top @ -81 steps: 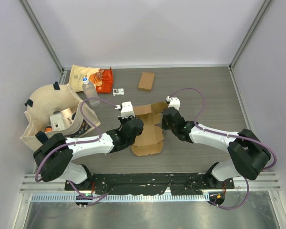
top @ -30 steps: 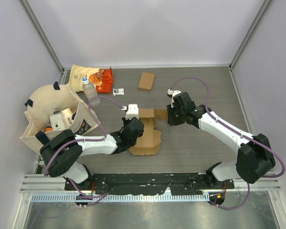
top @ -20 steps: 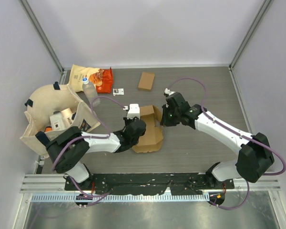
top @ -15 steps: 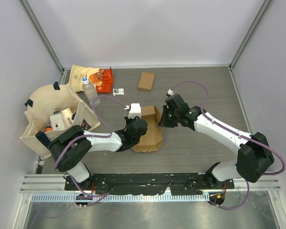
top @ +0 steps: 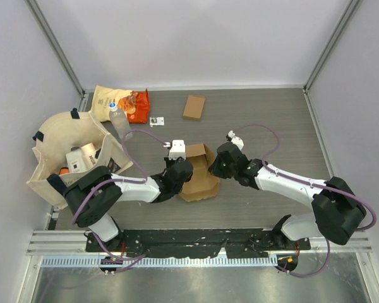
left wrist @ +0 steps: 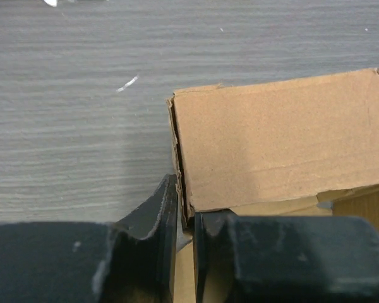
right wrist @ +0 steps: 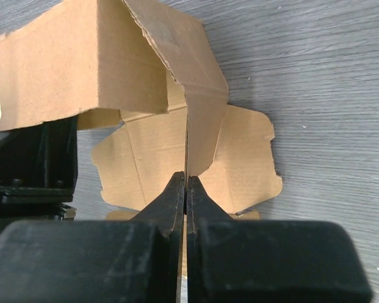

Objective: Fold the paper box

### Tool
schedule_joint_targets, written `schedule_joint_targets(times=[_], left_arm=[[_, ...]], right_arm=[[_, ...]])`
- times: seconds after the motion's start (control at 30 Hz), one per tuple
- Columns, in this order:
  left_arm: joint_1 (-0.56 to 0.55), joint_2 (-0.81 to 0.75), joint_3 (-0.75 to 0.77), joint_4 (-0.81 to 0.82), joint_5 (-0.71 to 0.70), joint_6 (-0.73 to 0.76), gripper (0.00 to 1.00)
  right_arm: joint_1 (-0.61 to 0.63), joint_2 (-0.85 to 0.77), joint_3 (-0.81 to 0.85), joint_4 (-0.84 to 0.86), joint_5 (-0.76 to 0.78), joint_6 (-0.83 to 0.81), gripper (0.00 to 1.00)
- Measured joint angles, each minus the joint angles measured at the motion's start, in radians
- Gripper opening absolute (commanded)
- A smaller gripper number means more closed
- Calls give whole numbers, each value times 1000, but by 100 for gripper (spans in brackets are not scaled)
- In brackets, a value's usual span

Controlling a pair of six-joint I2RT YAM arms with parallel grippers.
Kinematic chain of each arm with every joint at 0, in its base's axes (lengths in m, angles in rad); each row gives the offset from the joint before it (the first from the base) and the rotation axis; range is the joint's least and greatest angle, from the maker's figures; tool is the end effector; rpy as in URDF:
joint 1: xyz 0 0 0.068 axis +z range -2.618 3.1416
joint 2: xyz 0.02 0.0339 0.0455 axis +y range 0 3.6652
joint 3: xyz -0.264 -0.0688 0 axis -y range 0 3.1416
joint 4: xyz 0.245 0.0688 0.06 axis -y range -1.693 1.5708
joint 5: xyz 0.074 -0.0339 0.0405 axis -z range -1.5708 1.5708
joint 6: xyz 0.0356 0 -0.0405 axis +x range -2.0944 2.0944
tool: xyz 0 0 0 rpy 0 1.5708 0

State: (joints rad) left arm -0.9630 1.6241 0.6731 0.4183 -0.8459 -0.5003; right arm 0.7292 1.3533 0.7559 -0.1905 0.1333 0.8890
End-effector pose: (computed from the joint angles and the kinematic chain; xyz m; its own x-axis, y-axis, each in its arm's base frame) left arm 0.1985 -0.2387 0.1630 -0.3389 -0.0697 -0.9382 0.0154 0.9967 -0.0796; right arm 0.2093 0.1806 0.2056 -0.7916 0.3247 -0.5176 0.0383 0.8718 0.4883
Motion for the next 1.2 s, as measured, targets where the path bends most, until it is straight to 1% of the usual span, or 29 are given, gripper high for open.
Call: schedule_joint_targets(times=[0.07,0.1,0.23,0.27,0.33,0.4,0.47,0.53,0.57,0.6,0.67,0.77,0.93,1.0,1.13,1.2], left_arm=[[1,-16,-35,19,29,-11,40],[0,-31,-57,27,47,-14,48],[-3,-131,-142,32,96,-15,57],[-4,-167,-161,33,106,-13,57],[-4,-249,-193,36,127,-12,55],[-4,-338,-225,47,149,-11,40],[-3,-406,-247,52,174,-7,35],[-4,-457,-269,65,211,9,36],[-5,-471,-282,85,237,22,42],[-6,-475,-294,108,258,38,45],[-14,-441,-315,179,318,77,52],[-27,-321,-304,256,404,139,54],[-34,-57,-195,364,482,222,55],[-34,18,-161,405,495,248,56],[-35,104,-129,469,520,280,55],[-34,124,-125,496,531,290,51]], right_arm=[[21,-5,-15,23,39,5,1],[30,-5,-16,25,54,7,1],[37,-5,-16,29,95,8,1],[37,-5,-16,29,104,8,1],[37,-5,-15,29,113,8,1],[38,-5,-14,28,118,8,1],[42,-4,-9,22,122,8,1],[46,-3,2,9,125,8,1],[47,-2,10,3,126,9,1],[48,0,15,0,126,11,1],[48,10,29,-7,124,27,1],[48,48,71,-44,119,58,1],[48,86,106,-82,107,111,1],[48,86,107,-92,107,129,2],[47,86,109,-112,108,167,1],[45,85,109,-125,109,190,2]])
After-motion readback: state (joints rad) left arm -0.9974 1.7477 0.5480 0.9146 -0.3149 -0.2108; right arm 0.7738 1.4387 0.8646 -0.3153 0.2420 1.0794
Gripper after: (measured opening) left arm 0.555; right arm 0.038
